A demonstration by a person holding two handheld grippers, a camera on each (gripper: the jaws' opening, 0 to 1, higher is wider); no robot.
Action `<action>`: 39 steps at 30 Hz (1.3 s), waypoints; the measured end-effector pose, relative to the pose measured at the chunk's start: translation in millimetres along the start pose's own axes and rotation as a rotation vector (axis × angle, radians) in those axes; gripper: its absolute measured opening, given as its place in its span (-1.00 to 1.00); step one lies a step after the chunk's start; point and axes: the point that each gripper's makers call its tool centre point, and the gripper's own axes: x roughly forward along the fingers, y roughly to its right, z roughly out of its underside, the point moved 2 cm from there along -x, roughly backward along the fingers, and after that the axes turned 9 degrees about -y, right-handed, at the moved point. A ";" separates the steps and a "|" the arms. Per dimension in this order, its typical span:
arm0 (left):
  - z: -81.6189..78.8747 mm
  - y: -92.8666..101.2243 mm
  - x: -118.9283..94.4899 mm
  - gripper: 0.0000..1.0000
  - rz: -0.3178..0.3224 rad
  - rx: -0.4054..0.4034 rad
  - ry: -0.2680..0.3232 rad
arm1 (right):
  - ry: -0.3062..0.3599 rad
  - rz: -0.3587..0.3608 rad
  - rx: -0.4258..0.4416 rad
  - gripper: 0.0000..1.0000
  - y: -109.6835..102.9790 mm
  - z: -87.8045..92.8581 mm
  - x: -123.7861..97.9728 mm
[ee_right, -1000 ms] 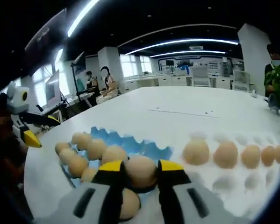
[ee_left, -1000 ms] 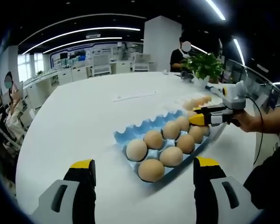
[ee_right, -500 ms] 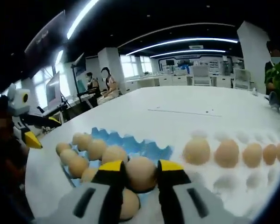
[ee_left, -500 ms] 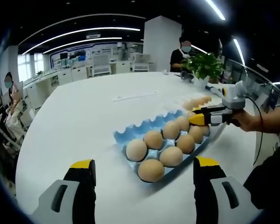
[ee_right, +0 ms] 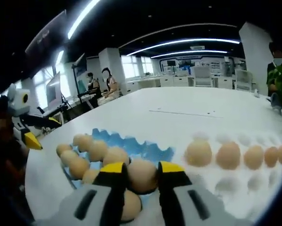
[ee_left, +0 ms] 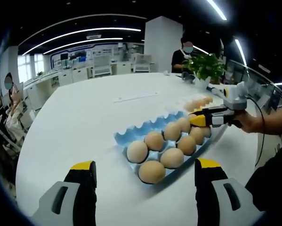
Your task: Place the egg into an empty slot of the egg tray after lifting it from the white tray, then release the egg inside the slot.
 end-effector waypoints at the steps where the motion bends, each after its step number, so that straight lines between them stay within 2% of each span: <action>1: 0.2 -0.4 -0.3 0.72 -0.001 -0.002 0.001 | 0.036 -0.006 -0.004 -0.54 -2.1 -5.6 -3.7; 3: 0.8 -1.1 -0.5 0.72 -0.003 -0.004 0.000 | 0.058 -0.002 -0.001 -0.72 -1.2 -12.0 -8.9; 5: 1.4 -1.5 -0.4 0.72 -0.004 -0.004 -0.002 | 0.104 0.052 -0.047 -0.71 9.1 -24.7 -13.0; 9: 0.5 -0.3 0.3 0.72 0.001 0.000 -0.001 | 0.105 0.071 -0.013 -0.58 24.9 -29.7 -13.7; 12: -0.8 0.3 0.4 0.72 0.004 0.002 0.002 | 0.115 0.142 -0.015 -0.36 44.2 -33.0 -16.1; 14: -0.9 0.2 0.4 0.72 0.004 0.001 0.002 | 0.097 0.205 -0.001 -0.37 60.1 -31.4 -17.3; 17: -0.1 -0.2 0.9 0.72 0.004 -0.001 -0.001 | 0.068 0.249 0.011 -0.38 72.9 -28.1 -14.9; 21: -0.2 -0.6 0.9 0.72 0.005 -0.001 -0.003 | 0.002 0.245 0.017 -0.40 81.0 -23.6 -6.1; 23: -0.6 -1.3 1.1 0.72 0.004 -0.001 -0.002 | -0.001 0.244 0.018 -0.40 83.4 -25.9 -3.0; 24: -1.2 -1.5 1.0 0.72 0.004 -0.001 -0.001 | -0.057 0.263 0.006 -0.42 87.2 -20.9 -0.9; 26: -1.5 -1.5 1.0 0.71 0.004 -0.001 0.000 | -0.059 0.247 -0.014 -0.44 85.5 -24.6 6.4; 27: -1.7 -1.4 0.9 0.71 0.004 -0.002 0.001 | -0.099 0.234 -0.030 -0.46 83.1 -21.1 8.3; 28: -1.9 -1.4 1.0 0.71 0.003 -0.002 0.001 | -0.142 0.227 -0.061 -0.47 81.7 -16.9 11.3; 29: -1.8 -1.5 1.0 0.71 0.003 -0.002 0.001 | -0.165 0.251 -0.099 -0.50 83.3 -14.9 12.6; 30: -1.5 -1.7 1.1 0.71 0.003 -0.003 0.000 | -0.182 0.246 -0.216 -0.48 81.5 -17.1 14.8; 31: -1.2 -1.9 1.2 0.71 0.003 -0.004 0.000 | -0.197 0.241 -0.259 -0.48 81.0 -16.3 16.3; 33: -0.6 -2.2 1.5 0.71 0.003 -0.006 -0.002 | -0.198 0.220 -0.227 -0.48 81.9 -16.7 15.7; 37: -0.3 -2.3 1.8 0.71 0.003 -0.004 -0.005 | -0.215 0.187 -0.267 -0.48 81.8 -16.2 15.4; 39: -0.4 -3.2 2.0 0.71 0.001 -0.005 -0.005 | -0.214 0.187 -0.229 -0.49 82.7 -17.3 15.2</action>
